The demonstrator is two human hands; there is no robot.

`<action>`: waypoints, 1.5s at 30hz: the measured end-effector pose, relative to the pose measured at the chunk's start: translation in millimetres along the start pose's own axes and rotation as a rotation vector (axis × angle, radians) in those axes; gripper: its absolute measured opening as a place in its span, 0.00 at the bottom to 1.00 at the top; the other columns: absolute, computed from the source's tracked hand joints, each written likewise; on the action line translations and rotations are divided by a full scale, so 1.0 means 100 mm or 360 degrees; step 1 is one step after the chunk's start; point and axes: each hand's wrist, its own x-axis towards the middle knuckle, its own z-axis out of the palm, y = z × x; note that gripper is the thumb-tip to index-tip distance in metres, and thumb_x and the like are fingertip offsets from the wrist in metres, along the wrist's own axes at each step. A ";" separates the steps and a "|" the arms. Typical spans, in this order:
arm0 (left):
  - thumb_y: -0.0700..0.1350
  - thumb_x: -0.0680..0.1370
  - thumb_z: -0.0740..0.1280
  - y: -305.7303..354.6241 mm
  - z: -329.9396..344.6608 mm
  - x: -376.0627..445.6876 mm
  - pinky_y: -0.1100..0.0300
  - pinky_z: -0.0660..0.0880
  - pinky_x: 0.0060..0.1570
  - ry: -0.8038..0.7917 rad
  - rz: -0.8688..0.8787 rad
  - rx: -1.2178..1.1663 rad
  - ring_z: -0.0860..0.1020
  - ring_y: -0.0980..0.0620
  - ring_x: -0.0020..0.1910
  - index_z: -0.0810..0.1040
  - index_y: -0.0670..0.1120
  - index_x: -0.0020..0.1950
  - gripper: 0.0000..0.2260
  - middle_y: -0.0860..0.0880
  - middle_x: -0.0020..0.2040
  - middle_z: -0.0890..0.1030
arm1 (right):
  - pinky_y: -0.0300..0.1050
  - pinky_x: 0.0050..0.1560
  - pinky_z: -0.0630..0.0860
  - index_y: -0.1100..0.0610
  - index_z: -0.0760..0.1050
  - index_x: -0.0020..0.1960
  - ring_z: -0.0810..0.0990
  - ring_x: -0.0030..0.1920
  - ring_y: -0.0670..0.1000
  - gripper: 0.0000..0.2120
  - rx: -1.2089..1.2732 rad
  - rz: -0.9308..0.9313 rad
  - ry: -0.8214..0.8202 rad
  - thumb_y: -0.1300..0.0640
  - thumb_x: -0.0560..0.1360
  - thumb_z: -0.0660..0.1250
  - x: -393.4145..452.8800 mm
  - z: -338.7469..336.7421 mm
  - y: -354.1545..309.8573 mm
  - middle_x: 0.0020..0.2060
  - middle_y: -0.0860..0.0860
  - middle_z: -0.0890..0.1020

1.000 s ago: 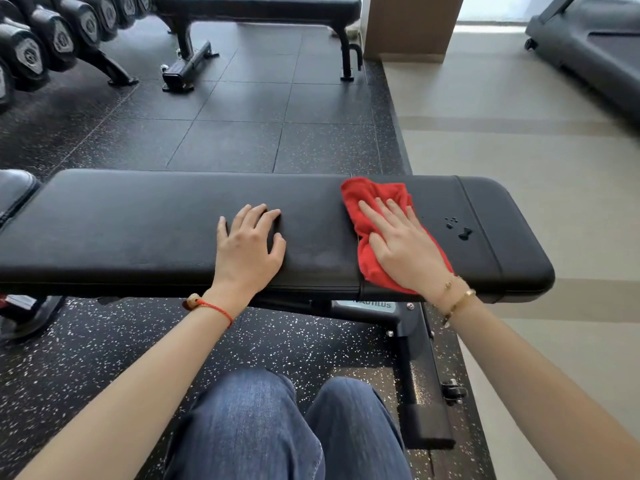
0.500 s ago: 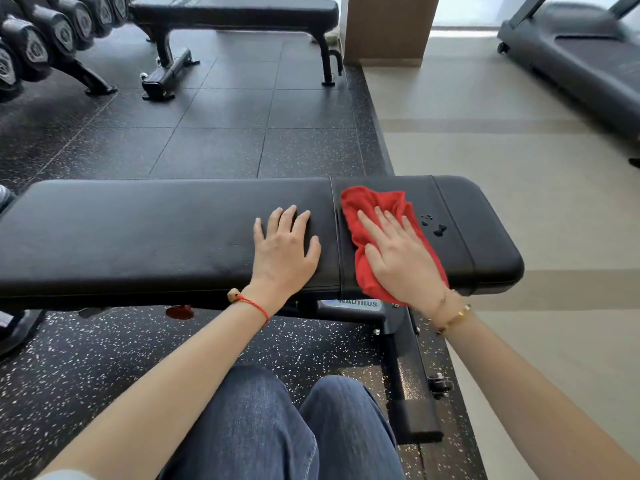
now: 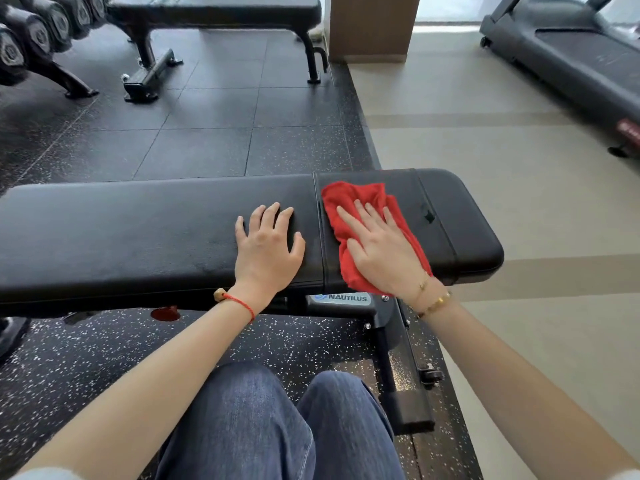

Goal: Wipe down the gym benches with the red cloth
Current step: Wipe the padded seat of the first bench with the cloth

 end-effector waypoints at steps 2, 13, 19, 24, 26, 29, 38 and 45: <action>0.53 0.80 0.59 -0.01 0.00 -0.01 0.37 0.56 0.74 0.0002 0.0006 0.0003 0.64 0.45 0.75 0.70 0.48 0.73 0.22 0.46 0.74 0.70 | 0.52 0.78 0.44 0.49 0.55 0.79 0.54 0.78 0.54 0.27 0.0032 -0.0007 -0.0012 0.54 0.80 0.54 -0.15 -0.03 0.08 0.78 0.55 0.57; 0.52 0.80 0.59 0.02 0.01 -0.01 0.36 0.57 0.74 0.0013 -0.0006 0.0033 0.64 0.44 0.75 0.70 0.47 0.73 0.22 0.46 0.74 0.70 | 0.56 0.77 0.42 0.52 0.51 0.80 0.52 0.79 0.58 0.27 -0.0086 0.0373 -0.0106 0.53 0.82 0.50 0.52 -0.07 0.43 0.79 0.59 0.53; 0.52 0.80 0.60 0.02 -0.01 -0.01 0.38 0.56 0.75 0.0016 -0.0015 0.0007 0.64 0.46 0.75 0.70 0.48 0.73 0.22 0.47 0.74 0.70 | 0.53 0.78 0.42 0.50 0.54 0.79 0.53 0.79 0.55 0.27 -0.0023 0.0083 -0.0018 0.53 0.81 0.51 -0.02 -0.05 0.12 0.78 0.56 0.56; 0.52 0.81 0.59 0.01 -0.01 -0.02 0.38 0.55 0.75 -0.0003 0.0005 0.0029 0.63 0.45 0.76 0.69 0.48 0.74 0.22 0.46 0.75 0.69 | 0.54 0.77 0.42 0.49 0.57 0.78 0.55 0.78 0.56 0.29 -0.0096 0.0377 0.0039 0.50 0.77 0.47 -0.24 -0.09 0.42 0.78 0.56 0.59; 0.52 0.80 0.59 0.02 -0.01 -0.01 0.37 0.55 0.75 0.0001 -0.0003 0.0033 0.63 0.45 0.76 0.69 0.48 0.74 0.22 0.46 0.75 0.69 | 0.56 0.77 0.42 0.49 0.54 0.79 0.53 0.78 0.57 0.27 -0.0159 0.0459 -0.0027 0.52 0.80 0.48 -0.02 -0.11 0.62 0.78 0.57 0.57; 0.52 0.80 0.60 0.02 -0.03 0.00 0.37 0.56 0.75 -0.0005 -0.0005 0.0013 0.63 0.46 0.75 0.70 0.48 0.73 0.22 0.47 0.74 0.70 | 0.57 0.77 0.39 0.49 0.51 0.79 0.49 0.79 0.57 0.26 -0.0011 0.0567 -0.0156 0.53 0.82 0.50 0.36 -0.16 0.79 0.79 0.56 0.52; 0.53 0.80 0.60 -0.01 -0.01 0.00 0.37 0.58 0.74 0.0008 0.0019 0.0045 0.65 0.45 0.74 0.70 0.48 0.73 0.22 0.46 0.73 0.70 | 0.55 0.78 0.44 0.48 0.58 0.78 0.56 0.78 0.57 0.26 0.0008 0.0355 0.0086 0.54 0.79 0.54 -0.24 -0.11 0.63 0.77 0.56 0.60; 0.52 0.80 0.60 0.02 -0.02 0.00 0.37 0.57 0.74 -0.0021 -0.0004 0.0066 0.64 0.45 0.75 0.70 0.48 0.73 0.22 0.46 0.74 0.70 | 0.56 0.78 0.41 0.48 0.52 0.79 0.50 0.79 0.58 0.27 0.0066 0.0605 -0.0167 0.53 0.81 0.50 0.48 -0.20 0.95 0.79 0.56 0.52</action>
